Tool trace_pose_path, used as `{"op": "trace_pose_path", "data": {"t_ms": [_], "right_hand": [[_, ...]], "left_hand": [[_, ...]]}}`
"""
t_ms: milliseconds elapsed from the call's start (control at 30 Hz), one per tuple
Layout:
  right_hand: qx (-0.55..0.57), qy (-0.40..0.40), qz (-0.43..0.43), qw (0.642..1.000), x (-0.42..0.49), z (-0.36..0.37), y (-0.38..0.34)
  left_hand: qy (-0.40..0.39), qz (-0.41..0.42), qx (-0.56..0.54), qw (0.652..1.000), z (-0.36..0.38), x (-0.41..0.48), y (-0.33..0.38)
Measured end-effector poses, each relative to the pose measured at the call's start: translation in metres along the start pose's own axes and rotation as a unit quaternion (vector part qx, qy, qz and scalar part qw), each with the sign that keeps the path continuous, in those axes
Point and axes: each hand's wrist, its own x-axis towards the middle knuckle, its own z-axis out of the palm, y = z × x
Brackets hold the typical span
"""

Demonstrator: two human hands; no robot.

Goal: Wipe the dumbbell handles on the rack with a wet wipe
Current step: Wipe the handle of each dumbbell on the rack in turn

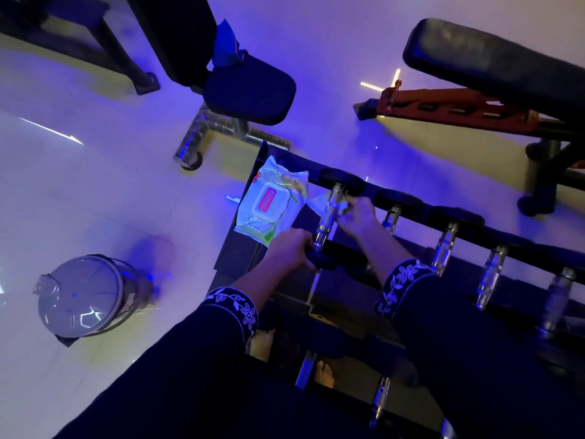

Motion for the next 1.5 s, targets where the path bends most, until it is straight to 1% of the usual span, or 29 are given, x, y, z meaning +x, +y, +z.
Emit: {"op": "trace_pose_path", "data": {"t_ms": [67, 133, 167, 233, 300, 400, 467, 500, 533, 600, 633, 700, 767, 833, 900, 967, 1067, 1133, 1200, 1267, 1333, 1400, 1433, 1500], "right_hand": [[-0.021, 0.004, 0.007, 1.000, 0.019, -0.001, 0.006], [-0.052, -0.041, 0.011, 0.998, 0.026, -0.008, 0.027], [-0.051, -0.059, 0.018, 0.997, 0.015, -0.012, 0.035], [-0.058, -0.070, 0.024, 0.996, -0.015, -0.018, 0.035], [-0.046, -0.089, 0.015, 0.995, -0.018, -0.018, 0.025], [-0.066, -0.042, -0.037, 0.996, -0.012, -0.015, 0.008], [-0.097, 0.009, -0.086, 0.992, -0.013, -0.022, 0.004], [-0.123, 0.024, -0.116, 0.985, -0.014, -0.028, 0.005], [-0.151, 0.023, -0.143, 0.978, -0.018, -0.034, 0.006], [-0.196, 0.007, -0.181, 0.964, -0.025, -0.043, 0.008], [-0.205, 0.001, -0.192, 0.960, -0.026, -0.047, 0.009], [-0.199, -0.012, -0.200, 0.959, -0.027, -0.052, 0.010], [-0.207, -0.025, -0.198, 0.958, -0.028, -0.051, 0.013], [-0.228, -0.017, -0.194, 0.954, -0.029, -0.047, 0.016], [-0.237, 0.009, -0.197, 0.951, -0.030, -0.041, 0.015], [-0.252, 0.027, -0.196, 0.947, -0.031, -0.036, 0.011], [-0.259, 0.031, -0.200, 0.944, -0.030, -0.033, 0.008], [-0.268, 0.036, -0.219, 0.938, -0.029, -0.030, 0.006], [-0.274, 0.041, -0.234, 0.932, -0.029, -0.025, 0.003], [-0.283, 0.048, -0.248, 0.925, -0.033, -0.021, 0.000], [-0.314, 0.055, -0.274, 0.908, -0.037, -0.023, 0.002], [-0.367, 0.056, -0.319, 0.872, -0.041, -0.029, 0.011], [-0.384, 0.054, -0.337, 0.858, -0.043, -0.033, 0.018], [-0.397, 0.040, -0.356, 0.845, -0.054, -0.043, 0.032]], "left_hand": [[0.000, 0.000, 0.001, 1.000, -0.001, 0.000, 0.000], [0.000, 0.000, 0.005, 1.000, -0.001, -0.001, 0.000], [-0.002, -0.001, 0.007, 1.000, -0.002, -0.001, 0.000], [-0.008, -0.004, 0.012, 1.000, -0.002, -0.002, 0.001], [-0.006, -0.005, 0.033, 0.999, -0.004, -0.004, 0.005], [0.011, 0.014, 0.123, 0.992, 0.002, -0.010, 0.023], [0.025, 0.037, 0.189, 0.981, 0.018, -0.014, 0.044], [0.036, 0.051, 0.200, 0.978, 0.025, -0.017, 0.054], [0.043, 0.057, 0.200, 0.977, 0.032, -0.018, 0.061], [0.054, 0.071, 0.195, 0.977, 0.039, -0.018, 0.057], [0.047, 0.081, 0.181, 0.979, 0.039, -0.017, 0.046], [0.007, 0.086, 0.120, 0.989, 0.038, -0.017, 0.013], [-0.012, 0.091, 0.031, 0.995, 0.037, -0.019, -0.021], [0.000, 0.111, -0.031, 0.993, 0.035, -0.020, -0.029], [0.023, 0.136, -0.028, 0.990, 0.034, -0.017, -0.017], [0.036, 0.135, 0.003, 0.990, 0.030, -0.016, -0.005], [0.025, 0.132, 0.119, 0.984, 0.021, -0.018, 0.002], [0.038, 0.128, 0.215, 0.967, 0.014, -0.018, 0.011], [0.051, 0.131, 0.306, 0.942, 0.011, -0.018, 0.023], [0.036, 0.128, 0.350, 0.927, 0.013, -0.018, 0.032], [0.014, 0.134, 0.365, 0.921, 0.019, -0.021, 0.039], [0.014, 0.154, 0.353, 0.923, 0.027, -0.025, 0.046], [0.012, 0.158, 0.326, 0.932, 0.029, -0.027, 0.048], [0.010, 0.146, 0.215, 0.966, 0.031, -0.025, 0.042]]}}
